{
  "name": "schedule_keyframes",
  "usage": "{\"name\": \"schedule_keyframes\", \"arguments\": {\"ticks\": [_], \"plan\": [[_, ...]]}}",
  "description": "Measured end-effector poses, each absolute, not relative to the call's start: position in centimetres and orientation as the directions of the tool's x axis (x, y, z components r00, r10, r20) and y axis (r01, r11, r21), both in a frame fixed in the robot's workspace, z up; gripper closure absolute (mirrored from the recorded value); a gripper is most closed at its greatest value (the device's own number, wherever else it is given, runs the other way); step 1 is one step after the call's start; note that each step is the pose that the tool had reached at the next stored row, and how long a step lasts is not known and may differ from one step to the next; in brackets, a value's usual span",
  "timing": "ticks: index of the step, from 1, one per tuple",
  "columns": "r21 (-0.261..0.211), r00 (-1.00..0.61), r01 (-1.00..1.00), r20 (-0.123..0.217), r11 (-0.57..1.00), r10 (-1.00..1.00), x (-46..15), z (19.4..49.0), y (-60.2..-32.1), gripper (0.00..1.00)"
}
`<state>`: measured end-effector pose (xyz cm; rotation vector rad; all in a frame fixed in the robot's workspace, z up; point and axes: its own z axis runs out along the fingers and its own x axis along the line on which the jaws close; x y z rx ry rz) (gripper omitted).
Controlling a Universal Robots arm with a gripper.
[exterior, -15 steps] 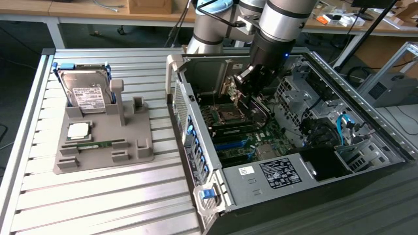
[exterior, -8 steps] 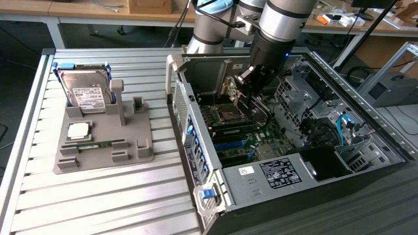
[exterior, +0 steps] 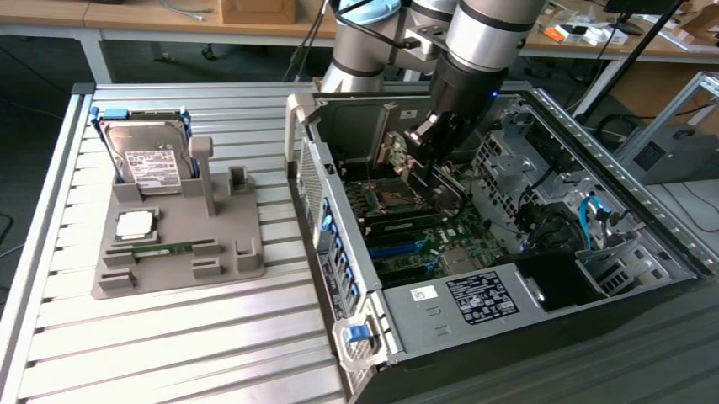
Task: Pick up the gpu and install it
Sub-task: 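Insert the gpu into the slot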
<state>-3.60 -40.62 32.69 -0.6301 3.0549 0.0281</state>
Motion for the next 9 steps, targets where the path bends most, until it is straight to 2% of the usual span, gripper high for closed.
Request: {"name": "schedule_keyframes", "arguments": {"ticks": [9], "plan": [[0.013,-0.901,-0.433,-0.025,0.901,-0.432,-3.6,32.69,-40.62,0.73]]}}
